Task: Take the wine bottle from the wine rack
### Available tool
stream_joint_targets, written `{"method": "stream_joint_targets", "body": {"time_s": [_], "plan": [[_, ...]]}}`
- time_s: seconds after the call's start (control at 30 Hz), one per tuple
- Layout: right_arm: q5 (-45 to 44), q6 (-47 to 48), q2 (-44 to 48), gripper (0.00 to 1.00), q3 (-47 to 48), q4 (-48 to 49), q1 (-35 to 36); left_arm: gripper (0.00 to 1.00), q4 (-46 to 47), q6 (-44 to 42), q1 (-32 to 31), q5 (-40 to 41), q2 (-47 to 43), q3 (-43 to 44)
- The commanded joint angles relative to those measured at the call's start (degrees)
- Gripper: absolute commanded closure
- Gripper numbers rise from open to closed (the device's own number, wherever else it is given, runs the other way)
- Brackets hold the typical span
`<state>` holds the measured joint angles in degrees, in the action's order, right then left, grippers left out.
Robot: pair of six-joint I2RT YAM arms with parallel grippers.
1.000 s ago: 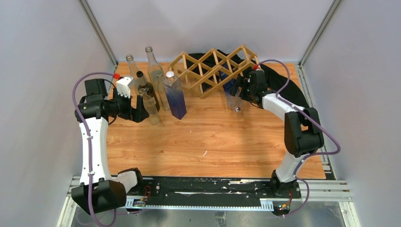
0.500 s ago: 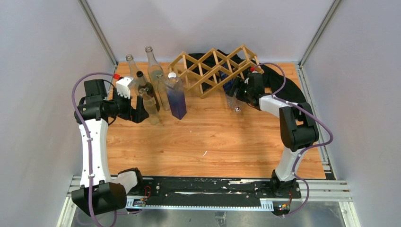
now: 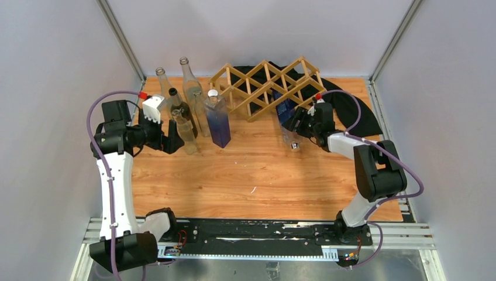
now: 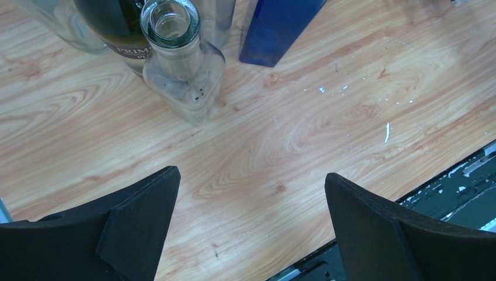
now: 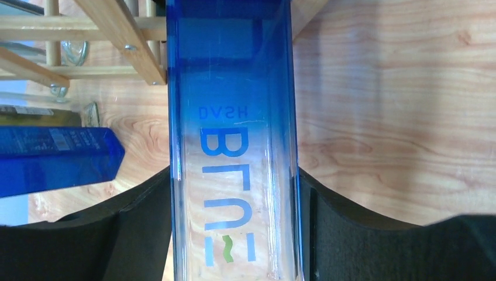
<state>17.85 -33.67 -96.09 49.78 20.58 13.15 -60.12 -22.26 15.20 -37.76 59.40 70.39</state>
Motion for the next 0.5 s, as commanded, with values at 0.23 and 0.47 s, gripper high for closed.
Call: {"method": "stream_joint_targets", "body": {"time_s": [0.23, 0.47], "plan": [[5.5, -6.8, 18.6, 1.00, -16.0, 4.6, -1.1, 0.00, -0.2, -1.4, 0.2, -2.4, -2.3, 2.1], [3.6, -10.9, 35.4, 1.00, -26.0, -2.2, -1.1, 0.00, -1.1, -5.7, -3.6, -4.6, -3.6, 2.0]]}}
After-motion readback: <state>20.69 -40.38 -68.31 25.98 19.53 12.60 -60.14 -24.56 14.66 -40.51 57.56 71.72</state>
